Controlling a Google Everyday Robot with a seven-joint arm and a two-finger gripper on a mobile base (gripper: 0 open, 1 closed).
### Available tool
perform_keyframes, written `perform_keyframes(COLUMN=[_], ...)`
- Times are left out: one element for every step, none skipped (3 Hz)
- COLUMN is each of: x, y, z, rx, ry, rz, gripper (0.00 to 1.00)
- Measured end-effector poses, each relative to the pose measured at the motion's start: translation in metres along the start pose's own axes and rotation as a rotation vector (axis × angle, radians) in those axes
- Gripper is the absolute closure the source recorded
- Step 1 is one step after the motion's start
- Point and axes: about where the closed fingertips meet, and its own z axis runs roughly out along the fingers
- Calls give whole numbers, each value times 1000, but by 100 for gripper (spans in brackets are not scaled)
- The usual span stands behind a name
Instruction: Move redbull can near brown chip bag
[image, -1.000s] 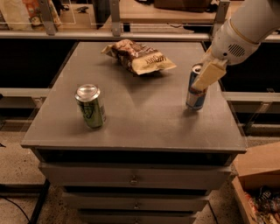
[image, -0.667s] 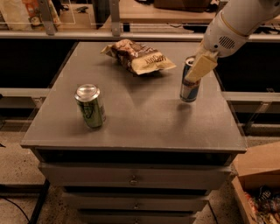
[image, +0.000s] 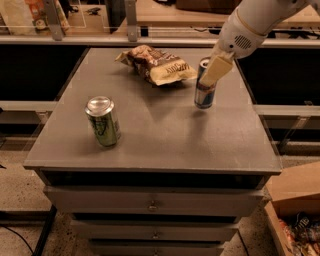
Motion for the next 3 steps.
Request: perform_keyframes(x=[-8,-15,-22], y=[-8,-14,-18], z=[12,22,29], rx=[-12,-29,-36], ry=[-4,-3,-10], rz=[-5,-7,-13], gripper=[100,83,59])
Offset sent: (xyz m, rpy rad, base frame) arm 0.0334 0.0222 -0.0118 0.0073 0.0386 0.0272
